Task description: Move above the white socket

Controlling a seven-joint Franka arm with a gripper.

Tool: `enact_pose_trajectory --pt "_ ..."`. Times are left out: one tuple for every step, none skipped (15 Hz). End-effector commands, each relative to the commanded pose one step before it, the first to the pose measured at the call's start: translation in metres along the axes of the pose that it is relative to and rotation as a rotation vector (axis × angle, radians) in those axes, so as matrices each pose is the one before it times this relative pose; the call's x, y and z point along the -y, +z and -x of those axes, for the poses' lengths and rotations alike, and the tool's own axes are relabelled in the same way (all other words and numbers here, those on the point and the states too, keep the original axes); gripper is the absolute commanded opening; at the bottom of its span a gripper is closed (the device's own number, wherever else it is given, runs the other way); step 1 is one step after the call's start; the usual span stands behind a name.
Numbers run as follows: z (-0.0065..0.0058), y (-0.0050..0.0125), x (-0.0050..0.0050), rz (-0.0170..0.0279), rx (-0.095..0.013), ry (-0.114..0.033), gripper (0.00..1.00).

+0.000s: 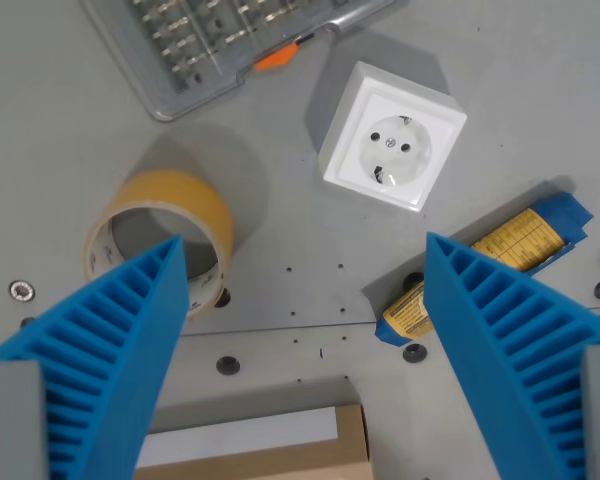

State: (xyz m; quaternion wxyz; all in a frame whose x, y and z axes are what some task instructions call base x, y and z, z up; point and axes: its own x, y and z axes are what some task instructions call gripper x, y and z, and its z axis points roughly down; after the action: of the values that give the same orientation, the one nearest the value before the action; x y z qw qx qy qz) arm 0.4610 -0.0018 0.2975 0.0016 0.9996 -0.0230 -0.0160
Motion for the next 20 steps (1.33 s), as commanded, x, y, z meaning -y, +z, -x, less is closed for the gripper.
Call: enact_pose_trajectory --pt "0.00407 0.01427 -0.00611 -0.00614 -0.0863 0.1213 1.0" --pt "0.00059 0.0038 -0.00156 -0.00046 -0.0043 0.0119 1.0" --pt "0.00062 0.00387 -0.00164 -0.00048 -0.0043 0.0141 1.0" --pt "0.00062 0.00392 -0.00169 -0.00038 -0.0008 0.0156 1.0" --pt "0.00061 0.00395 -0.00173 -0.00024 -0.0026 0.012 1.0" --pt "0.0005 0.00396 -0.0018 0.00017 0.0026 0.0147 1.0" --pt "0.00038 0.00398 -0.00188 0.00073 0.0016 0.013 1.0" --pt "0.00027 0.00325 -0.00161 0.00108 0.0034 0.0117 1.0" --pt "0.00011 0.00328 -0.00162 0.00147 0.003 0.0138 1.0" --pt "-0.00002 0.00338 -0.00162 0.00115 0.0004 0.0131 1.0" --pt "-0.00012 0.00355 -0.00163 0.00134 0.0033 0.011 1.0" --pt "-0.00017 0.00375 -0.00165 0.00107 0.0008 0.0139 1.0" --pt "-0.00023 0.00395 -0.00167 0.00109 0.0023 0.0125 1.0" --pt "-0.00027 0.00414 -0.0017 0.00034 0.0002 0.0102 1.0" --pt "-0.0003 0.00426 -0.00174 0.00047 0.002 0.0114 1.0" --pt "-0.00028 0.00432 -0.00173 -0.00051 -0.0023 0.0081 1.0" --pt "-0.00024 0.00437 -0.00171 -0.00088 -0.0014 0.0109 1.0" --pt "-0.00017 0.00433 -0.00168 -0.00097 -0.002 0.0098 1.0" --pt "-0.00011 0.0042 -0.00163 -0.00108 0.0025 0.007 1.0" --pt "-0.00007 0.004 -0.00159 -0.00197 -0.0004 0.0092 1.0"
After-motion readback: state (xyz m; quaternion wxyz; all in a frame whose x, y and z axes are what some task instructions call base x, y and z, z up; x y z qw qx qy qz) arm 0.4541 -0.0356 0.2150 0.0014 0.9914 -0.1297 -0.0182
